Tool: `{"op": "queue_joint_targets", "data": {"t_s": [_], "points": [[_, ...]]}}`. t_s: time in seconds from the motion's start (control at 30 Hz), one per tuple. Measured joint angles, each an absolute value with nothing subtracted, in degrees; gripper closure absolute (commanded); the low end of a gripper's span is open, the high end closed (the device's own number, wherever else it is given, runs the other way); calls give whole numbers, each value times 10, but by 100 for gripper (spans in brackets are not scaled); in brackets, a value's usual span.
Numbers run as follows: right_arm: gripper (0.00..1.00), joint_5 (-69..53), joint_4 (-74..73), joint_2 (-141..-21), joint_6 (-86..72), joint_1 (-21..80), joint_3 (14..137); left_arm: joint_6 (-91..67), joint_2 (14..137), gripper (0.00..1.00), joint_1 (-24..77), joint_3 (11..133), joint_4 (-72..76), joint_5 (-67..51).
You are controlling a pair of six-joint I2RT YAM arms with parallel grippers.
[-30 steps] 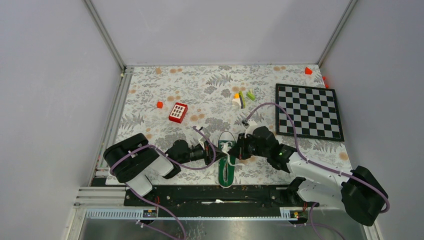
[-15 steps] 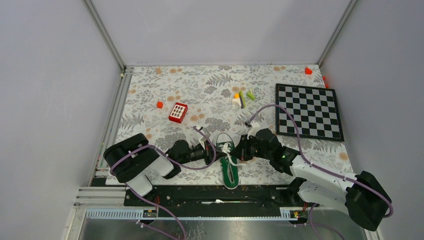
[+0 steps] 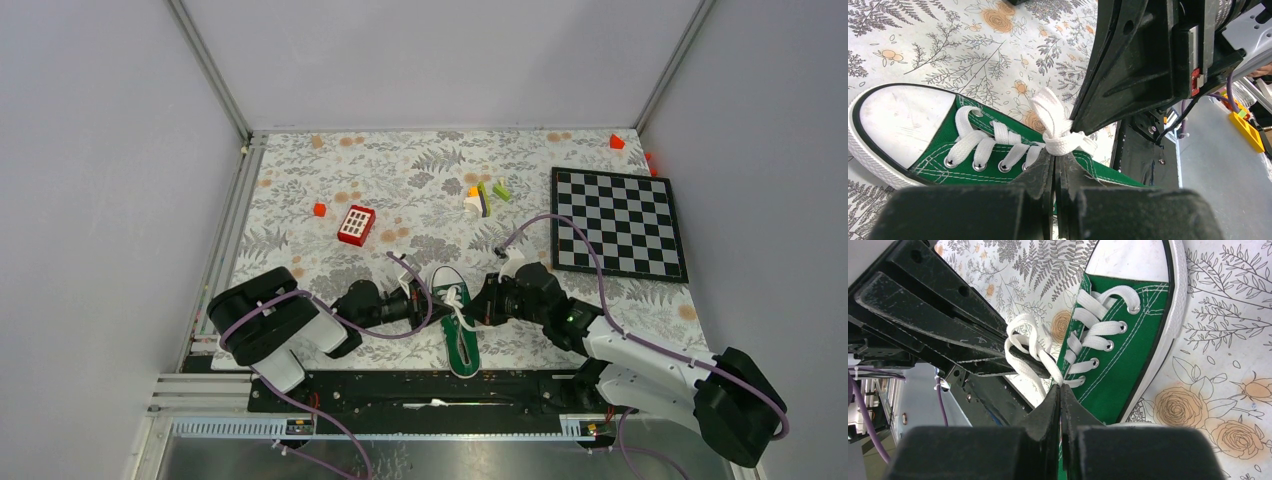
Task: Tie the shoes
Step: Cross the shoelace with the shoelace.
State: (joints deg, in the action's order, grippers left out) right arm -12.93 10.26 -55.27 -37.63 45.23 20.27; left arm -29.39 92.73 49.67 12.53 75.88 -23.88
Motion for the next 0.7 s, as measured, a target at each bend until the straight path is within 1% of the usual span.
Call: {"op": "queue_joint_targets", "data": {"t_s": [0.23,0.33,0.4,0.5,0.6,0.7], "points": [[97,-130,111,-551,-379,452,202,-300,927,100,503,125,760,-230],[94,-129,111,-551,-381,452,200,-301,927,100,504,125,760,-227],[88,-129,111,-550,-382,452,199,-301,927,100,506,125,760,-226],[86,-126,111,-547,-385,452,199,-301,927,100,507,125,760,-226],[74,-124,110,-541,-387,452,196,-301,927,100,509,125,760,-226],[66,-117,107,-531,-388,452,195,-301,927,100,509,125,760,-226]]}}
